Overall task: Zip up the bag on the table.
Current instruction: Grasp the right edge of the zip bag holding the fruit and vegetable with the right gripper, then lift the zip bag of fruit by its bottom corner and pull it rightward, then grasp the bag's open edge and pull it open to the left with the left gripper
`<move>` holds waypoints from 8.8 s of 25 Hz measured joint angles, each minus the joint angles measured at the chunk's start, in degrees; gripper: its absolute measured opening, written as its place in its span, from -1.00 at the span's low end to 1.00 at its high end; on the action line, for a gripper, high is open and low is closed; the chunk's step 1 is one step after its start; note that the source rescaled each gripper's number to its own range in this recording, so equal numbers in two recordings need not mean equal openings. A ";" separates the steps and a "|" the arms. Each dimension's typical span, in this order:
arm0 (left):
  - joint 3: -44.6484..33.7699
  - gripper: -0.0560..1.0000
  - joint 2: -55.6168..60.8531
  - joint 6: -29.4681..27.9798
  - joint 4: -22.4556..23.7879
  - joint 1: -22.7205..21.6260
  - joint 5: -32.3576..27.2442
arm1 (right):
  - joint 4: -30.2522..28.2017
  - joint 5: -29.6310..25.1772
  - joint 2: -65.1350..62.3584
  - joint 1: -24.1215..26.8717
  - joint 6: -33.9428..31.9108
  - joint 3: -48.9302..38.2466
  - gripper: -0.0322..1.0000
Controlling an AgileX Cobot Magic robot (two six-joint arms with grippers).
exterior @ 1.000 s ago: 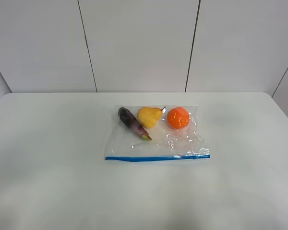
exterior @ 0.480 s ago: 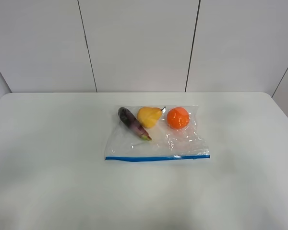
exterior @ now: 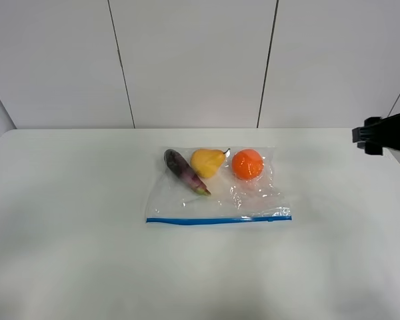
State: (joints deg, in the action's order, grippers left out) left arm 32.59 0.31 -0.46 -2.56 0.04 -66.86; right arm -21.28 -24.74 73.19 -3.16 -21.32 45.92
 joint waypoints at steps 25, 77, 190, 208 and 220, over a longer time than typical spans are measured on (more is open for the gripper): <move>0.00 0.13 0.00 0.00 0.00 0.00 0.00 | 71.85 -15.83 25.92 15.37 56.35 3.99 0.61; 0.00 0.13 0.00 0.00 -0.06 0.00 0.00 | 91.23 -27.20 47.47 13.01 81.90 8.71 0.42; 3.81 0.13 -2.26 1.81 -1.34 0.00 0.34 | 101.75 -39.63 37.84 10.83 84.69 9.19 -0.94; 15.04 0.13 -32.67 5.82 -2.99 0.00 21.77 | 101.21 -39.63 37.84 10.83 84.69 9.19 -0.94; 16.81 0.13 -49.02 8.58 -2.99 0.00 29.37 | 100.42 -38.53 37.84 10.83 84.69 9.19 -0.94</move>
State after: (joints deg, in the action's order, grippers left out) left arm 49.40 -48.71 8.12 -5.54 0.04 -37.49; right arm 79.14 -63.26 111.04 7.68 63.36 55.10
